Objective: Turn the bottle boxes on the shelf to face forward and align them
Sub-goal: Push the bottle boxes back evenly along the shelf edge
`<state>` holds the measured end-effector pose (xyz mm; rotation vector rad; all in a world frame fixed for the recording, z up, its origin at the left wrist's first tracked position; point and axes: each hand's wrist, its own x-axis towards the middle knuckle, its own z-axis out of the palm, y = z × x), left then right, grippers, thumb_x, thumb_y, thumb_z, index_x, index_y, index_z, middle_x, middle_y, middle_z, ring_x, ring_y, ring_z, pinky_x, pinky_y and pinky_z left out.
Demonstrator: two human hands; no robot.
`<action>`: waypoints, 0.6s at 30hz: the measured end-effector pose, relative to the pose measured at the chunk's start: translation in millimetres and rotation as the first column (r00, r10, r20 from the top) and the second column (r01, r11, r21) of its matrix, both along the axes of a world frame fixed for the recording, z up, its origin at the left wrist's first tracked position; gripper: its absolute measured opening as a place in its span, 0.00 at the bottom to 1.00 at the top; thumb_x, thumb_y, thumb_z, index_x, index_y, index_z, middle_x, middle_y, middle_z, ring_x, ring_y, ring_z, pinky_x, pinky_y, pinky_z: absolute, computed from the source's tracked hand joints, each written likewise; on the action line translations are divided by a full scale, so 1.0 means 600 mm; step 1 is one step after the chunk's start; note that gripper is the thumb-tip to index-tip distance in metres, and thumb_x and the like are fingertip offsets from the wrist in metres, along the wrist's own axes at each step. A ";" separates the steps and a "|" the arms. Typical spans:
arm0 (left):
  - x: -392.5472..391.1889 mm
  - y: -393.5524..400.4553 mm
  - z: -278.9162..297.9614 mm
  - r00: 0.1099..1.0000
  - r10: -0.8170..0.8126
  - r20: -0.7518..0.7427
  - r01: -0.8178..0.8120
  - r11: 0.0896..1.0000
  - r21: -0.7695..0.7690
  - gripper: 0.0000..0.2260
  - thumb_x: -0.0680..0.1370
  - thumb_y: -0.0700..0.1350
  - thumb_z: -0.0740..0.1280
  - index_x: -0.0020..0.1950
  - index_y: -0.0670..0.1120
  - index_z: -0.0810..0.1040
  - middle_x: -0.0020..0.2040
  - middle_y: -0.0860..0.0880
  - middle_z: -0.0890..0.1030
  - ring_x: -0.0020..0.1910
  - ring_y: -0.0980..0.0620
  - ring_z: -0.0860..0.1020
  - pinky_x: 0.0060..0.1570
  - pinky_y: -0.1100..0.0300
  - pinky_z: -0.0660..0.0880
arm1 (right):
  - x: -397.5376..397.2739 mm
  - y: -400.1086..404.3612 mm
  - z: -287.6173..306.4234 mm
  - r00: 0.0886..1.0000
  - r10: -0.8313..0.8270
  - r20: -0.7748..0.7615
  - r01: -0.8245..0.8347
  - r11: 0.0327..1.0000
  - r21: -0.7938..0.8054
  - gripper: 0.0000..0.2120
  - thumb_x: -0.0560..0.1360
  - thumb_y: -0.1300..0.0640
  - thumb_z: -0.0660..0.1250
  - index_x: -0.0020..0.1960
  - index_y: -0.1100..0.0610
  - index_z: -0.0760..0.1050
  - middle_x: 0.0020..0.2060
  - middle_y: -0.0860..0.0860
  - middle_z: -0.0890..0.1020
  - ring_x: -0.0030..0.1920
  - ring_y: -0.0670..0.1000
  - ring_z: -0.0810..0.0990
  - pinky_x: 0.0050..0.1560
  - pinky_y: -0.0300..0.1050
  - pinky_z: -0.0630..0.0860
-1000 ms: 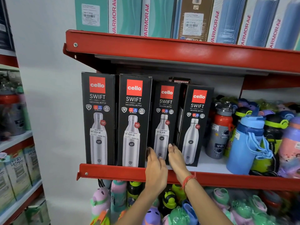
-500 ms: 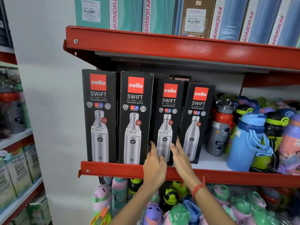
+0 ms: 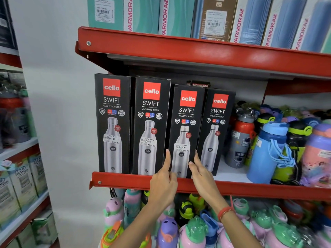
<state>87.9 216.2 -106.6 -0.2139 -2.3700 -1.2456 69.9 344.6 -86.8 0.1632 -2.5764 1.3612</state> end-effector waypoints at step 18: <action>-0.085 0.198 0.009 0.962 -0.203 0.181 0.168 0.967 0.194 0.32 0.81 0.43 0.53 0.75 0.45 0.33 0.78 0.41 0.43 0.77 0.43 0.48 0.75 0.48 0.50 | -0.064 0.122 -0.010 0.994 -0.101 -0.049 0.083 0.954 -0.290 0.25 0.82 0.50 0.50 0.76 0.42 0.45 0.77 0.44 0.53 0.75 0.49 0.57 0.64 0.42 0.57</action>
